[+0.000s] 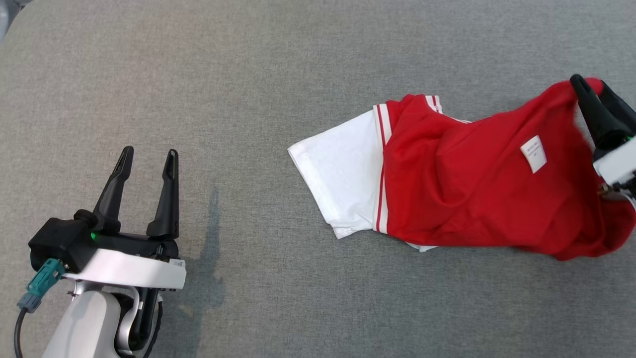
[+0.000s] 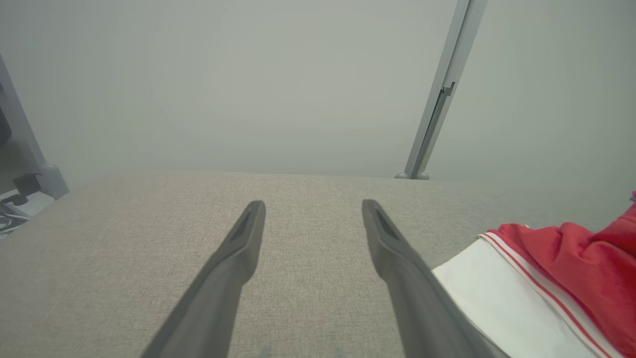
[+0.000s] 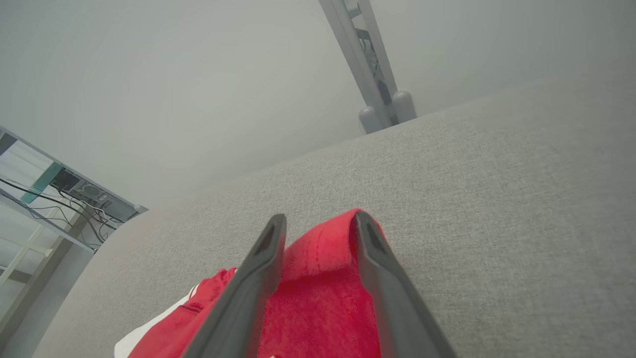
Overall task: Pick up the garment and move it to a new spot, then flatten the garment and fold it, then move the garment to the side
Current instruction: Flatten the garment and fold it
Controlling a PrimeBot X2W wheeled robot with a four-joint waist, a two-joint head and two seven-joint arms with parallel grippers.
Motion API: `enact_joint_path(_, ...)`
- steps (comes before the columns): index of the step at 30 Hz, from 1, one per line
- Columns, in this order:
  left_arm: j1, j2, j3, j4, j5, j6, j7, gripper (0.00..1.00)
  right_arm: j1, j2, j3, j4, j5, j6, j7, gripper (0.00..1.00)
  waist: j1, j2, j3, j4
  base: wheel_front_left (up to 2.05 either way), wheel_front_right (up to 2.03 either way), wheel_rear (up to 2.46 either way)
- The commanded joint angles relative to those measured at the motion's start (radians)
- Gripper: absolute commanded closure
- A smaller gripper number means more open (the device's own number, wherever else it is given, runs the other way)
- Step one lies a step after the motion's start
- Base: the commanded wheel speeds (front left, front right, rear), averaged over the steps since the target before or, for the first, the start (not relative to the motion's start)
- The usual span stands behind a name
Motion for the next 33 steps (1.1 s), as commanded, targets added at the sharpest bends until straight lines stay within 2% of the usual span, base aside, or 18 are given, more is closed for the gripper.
enact_joint_path(1,-0.001,-0.002,0.01,0.004,0.007,-0.006,-0.003,0.0,0.027,-0.017,-0.002,0.006,0.016,0.0,-0.022,0.0,0.0,0.0,-0.007,-0.006,0.0,0.0,0.0)
enact_joint_path(8,0.034,-0.001,0.04,0.013,0.022,-0.01,-0.003,0.0,0.214,-0.037,-0.073,-0.086,0.136,0.0,-0.118,0.0,0.0,0.0,-0.057,-0.051,0.0,0.0,0.0)
enact_joint_path(13,0.057,0.006,0.056,0.012,0.026,-0.003,-0.003,0.0,0.346,-0.044,-0.159,-0.219,0.114,0.0,-0.221,0.0,0.0,0.0,-0.087,-0.09,0.0,0.0,0.0)
enact_joint_path(18,0.076,0.021,0.066,0.002,0.023,0.003,0.0,0.0,0.393,-0.026,-0.179,-0.344,-0.014,0.0,-0.291,0.0,0.0,0.0,-0.116,-0.119,0.0,0.0,0.0)
enact_joint_path(22,0.086,0.028,0.064,-0.008,0.021,0.01,0.01,0.0,0.405,0.009,-0.154,-0.429,-0.173,0.0,-0.305,0.0,0.0,0.0,-0.144,-0.129,0.0,0.0,0.0)
enact_joint_path(25,0.106,0.031,0.059,-0.013,0.018,0.013,0.02,0.0,0.445,0.051,-0.126,-0.483,-0.331,0.0,-0.278,0.0,0.0,0.0,-0.178,-0.131,0.0,0.0,0.0)
enact_joint_path(29,0.128,0.035,0.049,-0.017,0.018,0.016,0.032,0.0,0.503,0.106,-0.105,-0.516,-0.419,0.0,-0.252,0.0,0.0,0.0,-0.21,-0.132,0.0,0.0,0.0)
enact_joint_path(33,0.147,0.04,0.043,-0.025,0.016,0.019,0.044,0.0,0.559,0.146,-0.102,-0.522,-0.453,0.0,-0.233,0.0,0.0,0.0,-0.234,-0.133,0.0,0.0,0.0)
